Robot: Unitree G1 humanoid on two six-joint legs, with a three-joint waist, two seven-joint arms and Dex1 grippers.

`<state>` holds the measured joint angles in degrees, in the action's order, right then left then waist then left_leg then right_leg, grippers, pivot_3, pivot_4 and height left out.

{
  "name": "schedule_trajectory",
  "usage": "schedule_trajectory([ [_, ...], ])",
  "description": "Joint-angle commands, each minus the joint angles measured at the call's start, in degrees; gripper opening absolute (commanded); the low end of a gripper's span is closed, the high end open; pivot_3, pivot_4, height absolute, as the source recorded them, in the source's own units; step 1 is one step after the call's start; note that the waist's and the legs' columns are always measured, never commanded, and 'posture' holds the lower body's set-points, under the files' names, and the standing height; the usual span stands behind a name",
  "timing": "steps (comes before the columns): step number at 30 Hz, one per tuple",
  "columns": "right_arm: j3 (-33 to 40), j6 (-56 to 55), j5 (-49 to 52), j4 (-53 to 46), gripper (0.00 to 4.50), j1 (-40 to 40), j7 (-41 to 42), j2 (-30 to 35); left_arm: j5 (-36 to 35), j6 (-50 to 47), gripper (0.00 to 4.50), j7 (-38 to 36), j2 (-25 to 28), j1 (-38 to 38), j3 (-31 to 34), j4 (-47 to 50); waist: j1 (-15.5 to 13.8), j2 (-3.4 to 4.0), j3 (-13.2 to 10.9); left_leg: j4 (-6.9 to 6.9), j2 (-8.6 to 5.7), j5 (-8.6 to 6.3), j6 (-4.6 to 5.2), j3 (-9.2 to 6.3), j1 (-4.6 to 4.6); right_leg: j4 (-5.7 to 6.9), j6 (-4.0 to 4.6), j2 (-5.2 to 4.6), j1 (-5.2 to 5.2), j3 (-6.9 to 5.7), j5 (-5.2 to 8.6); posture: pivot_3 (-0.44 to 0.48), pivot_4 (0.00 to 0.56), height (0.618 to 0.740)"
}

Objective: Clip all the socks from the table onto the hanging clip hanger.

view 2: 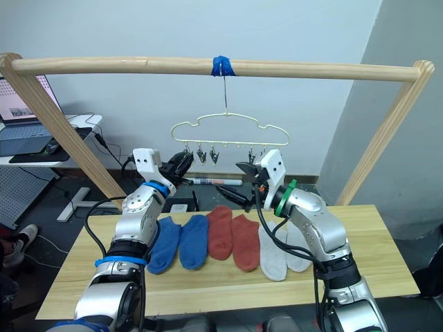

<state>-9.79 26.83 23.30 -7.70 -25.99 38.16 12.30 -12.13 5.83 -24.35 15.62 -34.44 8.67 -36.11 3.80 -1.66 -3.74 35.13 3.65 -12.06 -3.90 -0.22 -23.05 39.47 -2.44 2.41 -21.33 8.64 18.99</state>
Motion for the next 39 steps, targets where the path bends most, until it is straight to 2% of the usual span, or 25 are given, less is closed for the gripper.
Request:
schedule_trajectory([
  [1,1.17,-0.49,0.32,-1.73,4.50,-0.80,-0.10,0.16,0.51,2.05,1.15,0.40,0.46,-2.12,0.51,-0.15,0.05,0.00,-0.01,0.00,0.00,0.00,0.00,0.00,0.00,0.00,0.00,0.00,0.00,0.00,0.00,-0.048,0.071,0.740],
  [18,0.96,-0.84,0.06,-1.35,4.50,-1.24,-0.06,0.08,1.25,2.67,1.15,1.97,1.62,1.45,1.12,3.35,1.01,-0.02,-0.05,-0.02,0.01,0.00,0.00,-0.04,-0.01,0.00,0.00,0.00,0.00,-0.03,0.00,-0.034,0.070,0.740],
  [21,0.98,-1.24,-0.32,-0.72,4.50,-1.48,-0.03,0.16,1.42,2.79,1.75,2.28,1.61,1.67,1.13,3.40,1.01,-0.03,-0.05,-0.02,0.00,0.00,0.00,-0.04,-0.01,-0.01,0.00,0.00,0.01,-0.02,0.00,-0.034,0.070,0.740],
  [25,1.22,-1.05,-0.21,-0.76,4.50,-1.58,-0.05,0.11,1.22,2.14,2.93,2.44,1.39,2.05,0.98,3.64,1.00,-0.02,-0.07,-0.02,0.01,0.00,0.00,-0.04,-0.01,-0.01,0.00,0.00,0.00,-0.03,0.00,-0.032,0.073,0.740],
  [39,1.55,-1.35,-1.40,-0.74,4.50,-1.52,-0.13,0.12,0.70,2.79,2.93,1.79,1.52,-1.98,1.49,-2.00,1.02,0.00,-0.27,-0.03,0.00,0.00,0.00,-0.05,-0.02,-0.04,-0.01,0.00,0.00,-0.04,0.01,-0.042,0.078,0.740],
])
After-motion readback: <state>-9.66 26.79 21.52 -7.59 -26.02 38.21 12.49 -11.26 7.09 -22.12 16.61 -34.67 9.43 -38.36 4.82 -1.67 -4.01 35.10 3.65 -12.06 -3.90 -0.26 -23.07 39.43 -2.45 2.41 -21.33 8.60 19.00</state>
